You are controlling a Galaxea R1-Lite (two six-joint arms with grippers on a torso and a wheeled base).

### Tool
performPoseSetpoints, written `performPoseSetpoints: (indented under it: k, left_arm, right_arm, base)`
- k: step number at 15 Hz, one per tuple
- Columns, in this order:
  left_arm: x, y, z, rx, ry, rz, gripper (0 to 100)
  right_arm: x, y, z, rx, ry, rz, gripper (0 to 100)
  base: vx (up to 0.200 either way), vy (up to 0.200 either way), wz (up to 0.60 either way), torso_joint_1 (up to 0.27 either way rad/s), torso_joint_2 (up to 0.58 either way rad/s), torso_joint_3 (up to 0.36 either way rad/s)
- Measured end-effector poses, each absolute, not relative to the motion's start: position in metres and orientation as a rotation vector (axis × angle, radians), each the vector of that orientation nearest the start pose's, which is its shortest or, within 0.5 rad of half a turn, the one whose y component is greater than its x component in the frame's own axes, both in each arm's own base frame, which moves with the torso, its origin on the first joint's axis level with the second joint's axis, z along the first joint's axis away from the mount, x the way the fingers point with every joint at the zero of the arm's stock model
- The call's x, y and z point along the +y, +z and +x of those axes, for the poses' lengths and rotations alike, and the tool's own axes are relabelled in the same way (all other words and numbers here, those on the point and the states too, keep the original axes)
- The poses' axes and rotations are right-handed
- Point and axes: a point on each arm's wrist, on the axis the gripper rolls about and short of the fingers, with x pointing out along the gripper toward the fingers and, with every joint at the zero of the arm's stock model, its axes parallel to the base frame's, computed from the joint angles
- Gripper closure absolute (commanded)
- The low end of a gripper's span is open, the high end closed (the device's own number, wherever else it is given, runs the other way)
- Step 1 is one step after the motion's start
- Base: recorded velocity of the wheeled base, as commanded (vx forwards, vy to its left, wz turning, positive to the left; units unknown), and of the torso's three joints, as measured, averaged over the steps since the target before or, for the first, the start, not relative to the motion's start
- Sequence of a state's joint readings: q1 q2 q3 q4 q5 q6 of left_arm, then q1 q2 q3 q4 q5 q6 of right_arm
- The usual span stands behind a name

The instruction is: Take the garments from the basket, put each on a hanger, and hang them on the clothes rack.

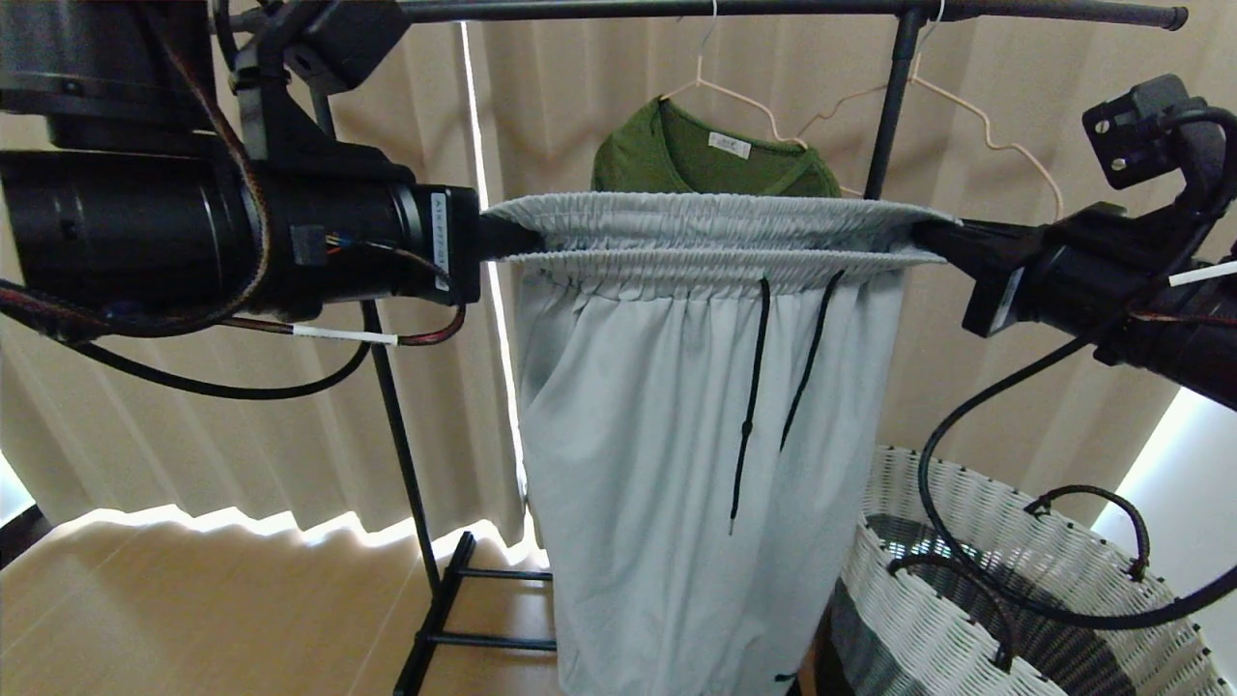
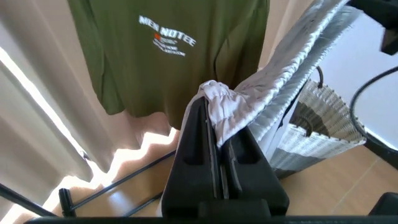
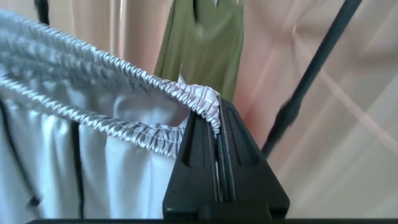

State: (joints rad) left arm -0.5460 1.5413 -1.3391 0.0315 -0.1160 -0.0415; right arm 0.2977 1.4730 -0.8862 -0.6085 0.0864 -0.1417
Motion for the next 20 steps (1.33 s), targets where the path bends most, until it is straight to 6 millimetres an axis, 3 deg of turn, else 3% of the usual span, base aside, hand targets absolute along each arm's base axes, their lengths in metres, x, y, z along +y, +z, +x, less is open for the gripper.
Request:
performPoseSetpoints:
  k: [3, 7, 12, 15, 20]
  left_arm:
    - [-0.157, 0.313, 0.255, 0.255, -0.65, 0.009, 100]
    - [-0.176, 0.315, 0.286, 0.241, -0.649, -0.016, 100]
    - [-0.187, 0.291, 0.31, 0.323, -0.631, -0.045, 100]
    - [-0.182, 0.286, 0.301, 0.359, -0.627, -0.038, 100]
    - [-0.152, 0.296, 0.247, 0.462, -0.638, -0.012, 100]
  right_arm:
    - [0.075, 0.265, 0.222, 0.011, 0.432, -0.143, 100]
    - [0.075, 0.264, 0.186, -0.016, 0.672, -0.139, 100]
    - [0.078, 0.262, 0.174, -0.025, 0.72, -0.141, 100]
    - [0.069, 0.26, 0.187, -0.03, 0.647, -0.165, 100]
    - [0.056, 0.256, 0.232, -0.06, 0.536, -0.164, 100]
  base:
    - [0.0, 0.0, 0.0, 0.0, 0.0, 0.0]
    - [0.0, 0.0, 0.0, 0.0, 0.0, 0.0]
    - [0.0, 0.0, 0.0, 0.0, 0.0, 0.0]
    - [0.0, 0.0, 0.0, 0.0, 0.0, 0.0]
    - [0.0, 0.0, 0.0, 0.0, 0.0, 0.0]
